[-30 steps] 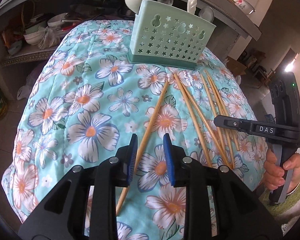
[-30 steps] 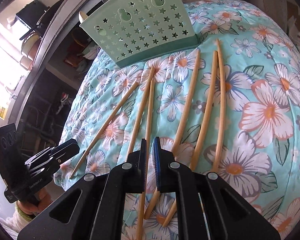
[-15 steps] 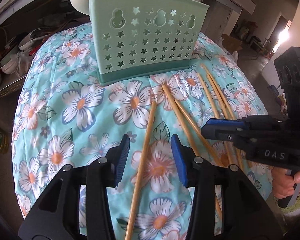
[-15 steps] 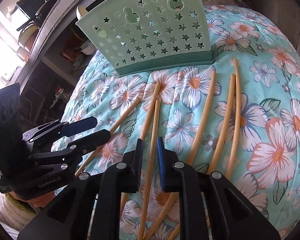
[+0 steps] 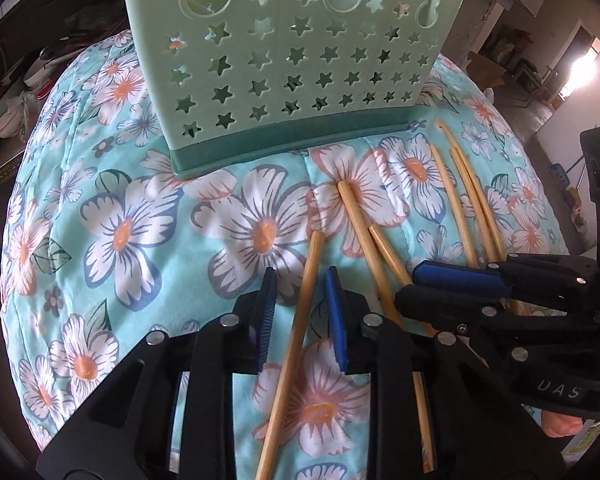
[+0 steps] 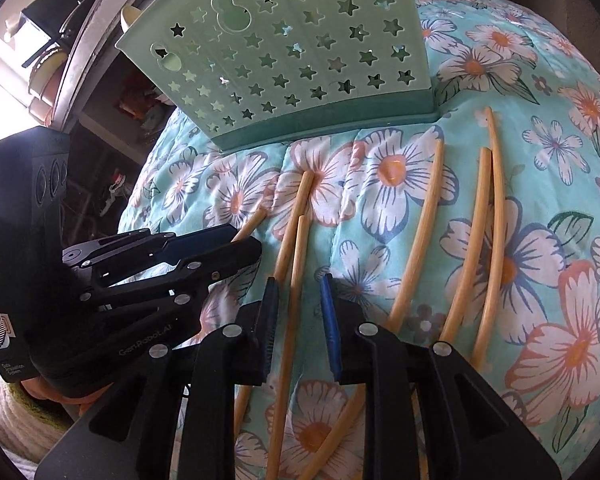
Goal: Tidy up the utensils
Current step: 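Grasp a single chopstick with the right tool while the left tool grasps another, then drop a chopstick into the holder with the left tool while the right tool carries one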
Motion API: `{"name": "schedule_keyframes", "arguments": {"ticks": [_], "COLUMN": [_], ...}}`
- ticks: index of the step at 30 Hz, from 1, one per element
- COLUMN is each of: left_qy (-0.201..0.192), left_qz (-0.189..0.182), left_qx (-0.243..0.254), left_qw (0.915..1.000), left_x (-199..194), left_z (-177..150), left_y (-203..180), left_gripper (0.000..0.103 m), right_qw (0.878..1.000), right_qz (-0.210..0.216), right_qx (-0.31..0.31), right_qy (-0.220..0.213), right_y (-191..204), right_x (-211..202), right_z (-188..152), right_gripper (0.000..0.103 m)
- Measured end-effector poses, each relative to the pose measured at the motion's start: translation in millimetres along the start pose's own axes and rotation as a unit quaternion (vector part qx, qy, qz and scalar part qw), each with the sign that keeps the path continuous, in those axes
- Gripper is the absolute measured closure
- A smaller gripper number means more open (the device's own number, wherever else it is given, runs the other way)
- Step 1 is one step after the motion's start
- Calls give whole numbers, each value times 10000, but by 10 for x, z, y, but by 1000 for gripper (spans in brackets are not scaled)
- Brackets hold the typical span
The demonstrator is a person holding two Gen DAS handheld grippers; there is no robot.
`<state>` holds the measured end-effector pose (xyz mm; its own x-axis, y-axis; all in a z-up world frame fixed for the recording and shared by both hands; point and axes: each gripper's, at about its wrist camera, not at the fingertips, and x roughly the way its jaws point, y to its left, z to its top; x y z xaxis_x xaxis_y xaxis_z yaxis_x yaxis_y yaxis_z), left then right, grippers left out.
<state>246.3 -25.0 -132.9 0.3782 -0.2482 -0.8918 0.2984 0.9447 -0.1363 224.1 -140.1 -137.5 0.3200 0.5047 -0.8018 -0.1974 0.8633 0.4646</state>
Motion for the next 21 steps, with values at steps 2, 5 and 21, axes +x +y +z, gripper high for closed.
{"name": "schedule_keyframes", "arguments": {"ticks": [2,5,21], "left_qy": [-7,-36,-743], "left_qz": [96,163,-519], "left_qx": [-27,-122,-769], "left_qw": [9999,9998,9929], "left_x": [33,49,-743], "left_z": [41,65,11], "left_y": [-19,-17,254], "left_gripper": [88,94,97], "right_qw": [10000,10000,9948], "right_qz": [-18,-27,618], "right_qx": [-7,44,367], "right_qy": [-6,10,-717], "right_y": [15,11,-5], "right_x": [23,46,-656], "right_z": [21,25,52], "right_gripper": [84,94,97]}}
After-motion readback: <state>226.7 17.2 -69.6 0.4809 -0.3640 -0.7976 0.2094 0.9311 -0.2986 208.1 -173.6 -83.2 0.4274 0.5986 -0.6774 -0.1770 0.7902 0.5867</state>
